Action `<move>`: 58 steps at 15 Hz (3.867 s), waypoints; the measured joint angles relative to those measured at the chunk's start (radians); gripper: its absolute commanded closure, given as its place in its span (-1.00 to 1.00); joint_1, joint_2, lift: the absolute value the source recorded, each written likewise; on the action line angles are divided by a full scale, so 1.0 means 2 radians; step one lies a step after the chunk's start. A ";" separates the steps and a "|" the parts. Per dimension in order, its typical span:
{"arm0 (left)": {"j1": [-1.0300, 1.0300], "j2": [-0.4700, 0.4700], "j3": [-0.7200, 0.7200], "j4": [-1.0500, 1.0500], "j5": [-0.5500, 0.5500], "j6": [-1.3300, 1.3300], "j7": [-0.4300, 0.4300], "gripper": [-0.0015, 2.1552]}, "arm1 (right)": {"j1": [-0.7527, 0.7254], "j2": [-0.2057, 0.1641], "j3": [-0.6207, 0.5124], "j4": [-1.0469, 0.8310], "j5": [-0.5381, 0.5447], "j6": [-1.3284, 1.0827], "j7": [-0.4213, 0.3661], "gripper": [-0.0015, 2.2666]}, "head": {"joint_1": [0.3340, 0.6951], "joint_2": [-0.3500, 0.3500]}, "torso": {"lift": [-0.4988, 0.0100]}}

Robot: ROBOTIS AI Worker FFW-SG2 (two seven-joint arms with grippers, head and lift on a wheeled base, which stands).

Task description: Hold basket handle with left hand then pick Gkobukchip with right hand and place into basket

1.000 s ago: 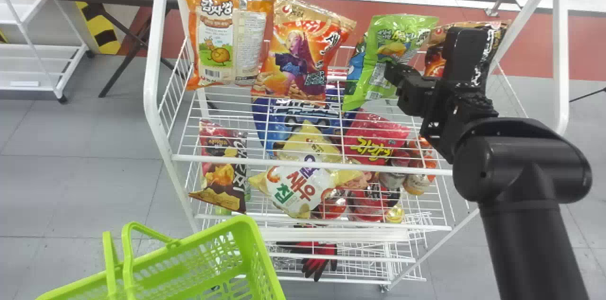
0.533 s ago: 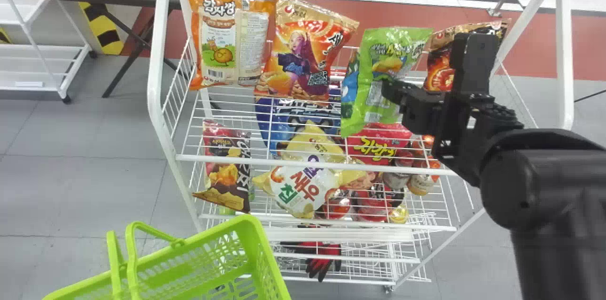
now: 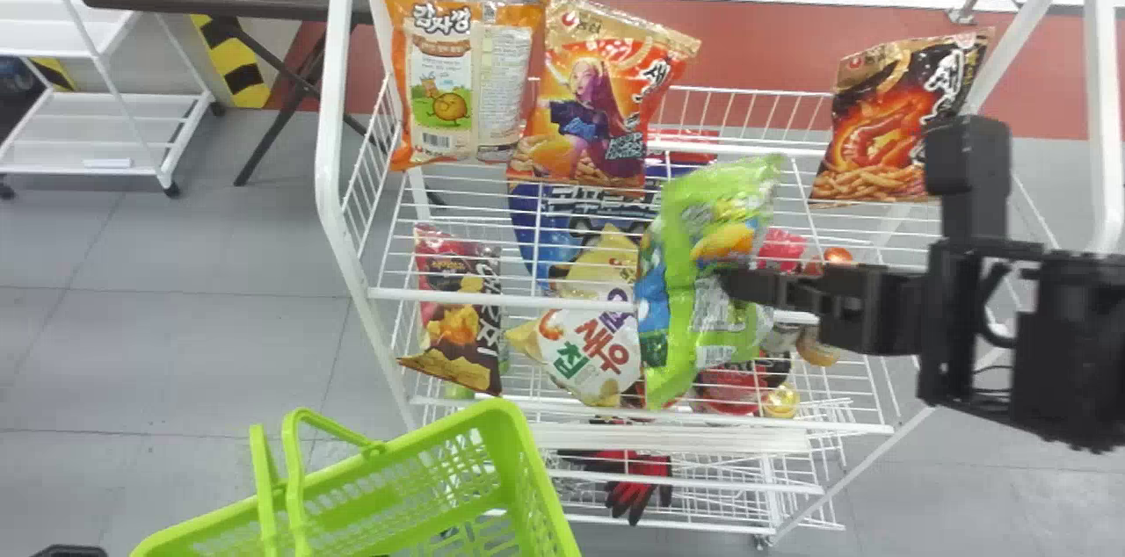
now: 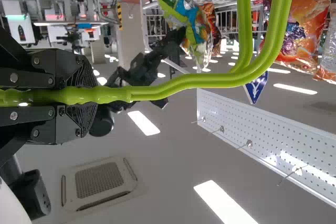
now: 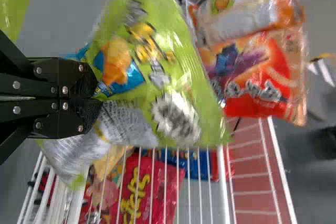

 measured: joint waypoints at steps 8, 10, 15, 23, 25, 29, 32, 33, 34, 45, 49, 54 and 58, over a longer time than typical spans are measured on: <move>0.001 0.000 0.000 -0.001 0.002 0.002 0.000 0.99 | 0.007 0.005 -0.019 -0.024 -0.180 0.003 -0.004 0.98 | 1.00 0.39 | 0.96; 0.002 0.000 0.000 -0.001 0.003 0.002 0.000 0.99 | 0.008 0.007 -0.010 -0.004 -0.215 0.003 -0.004 0.98 | 1.00 0.57 | 0.96; 0.004 0.000 0.000 -0.001 0.008 0.002 -0.002 0.99 | 0.014 0.007 0.031 0.062 -0.252 0.003 0.021 0.98 | 1.00 0.90 | 0.96; 0.005 0.000 0.000 -0.003 0.011 0.002 -0.001 0.99 | 0.007 0.008 0.136 0.180 -0.201 0.003 0.062 0.71 | 1.00 1.00 | 0.96; 0.004 0.000 0.000 -0.004 0.011 0.002 -0.001 0.99 | 0.005 0.008 0.159 0.200 -0.178 0.003 0.073 -0.69 | 1.00 1.00 | 0.96; 0.003 0.001 0.000 -0.004 0.011 0.002 0.000 0.99 | 0.003 0.008 0.174 0.205 -0.169 0.003 0.075 -0.94 | 1.00 1.00 | 0.96; 0.001 0.001 -0.001 -0.002 0.011 0.002 0.001 0.99 | 0.005 0.008 0.171 0.204 -0.169 0.003 0.089 -0.94 | 1.00 1.00 | 0.96; 0.001 0.001 -0.001 -0.002 0.011 0.002 0.001 0.99 | 0.008 0.008 0.168 0.197 -0.169 0.003 0.096 -0.95 | 1.00 1.00 | 0.96; 0.001 0.001 -0.001 -0.002 0.011 0.002 0.001 0.99 | 0.014 0.007 0.162 0.185 -0.168 0.003 0.099 -0.95 | 1.00 1.00 | 0.96; 0.000 0.001 0.000 0.003 0.011 0.001 0.000 0.99 | 0.148 0.003 0.128 0.044 0.081 -0.296 0.030 -0.93 | 1.00 0.53 | 0.96; 0.000 0.001 -0.001 0.005 0.011 0.000 0.000 0.99 | 0.185 0.002 0.125 0.079 0.156 -0.492 -0.014 -0.93 | 1.00 0.14 | 0.96; 0.000 0.001 -0.001 0.007 0.011 0.000 0.001 0.99 | 0.210 0.002 0.123 0.189 0.194 -0.747 -0.032 -0.93 | 1.00 -0.09 | 0.96; -0.002 0.000 -0.002 0.009 0.010 0.000 0.002 0.99 | 0.234 0.002 0.121 0.216 0.194 -0.821 -0.032 -0.93 | 1.00 -0.14 | 0.96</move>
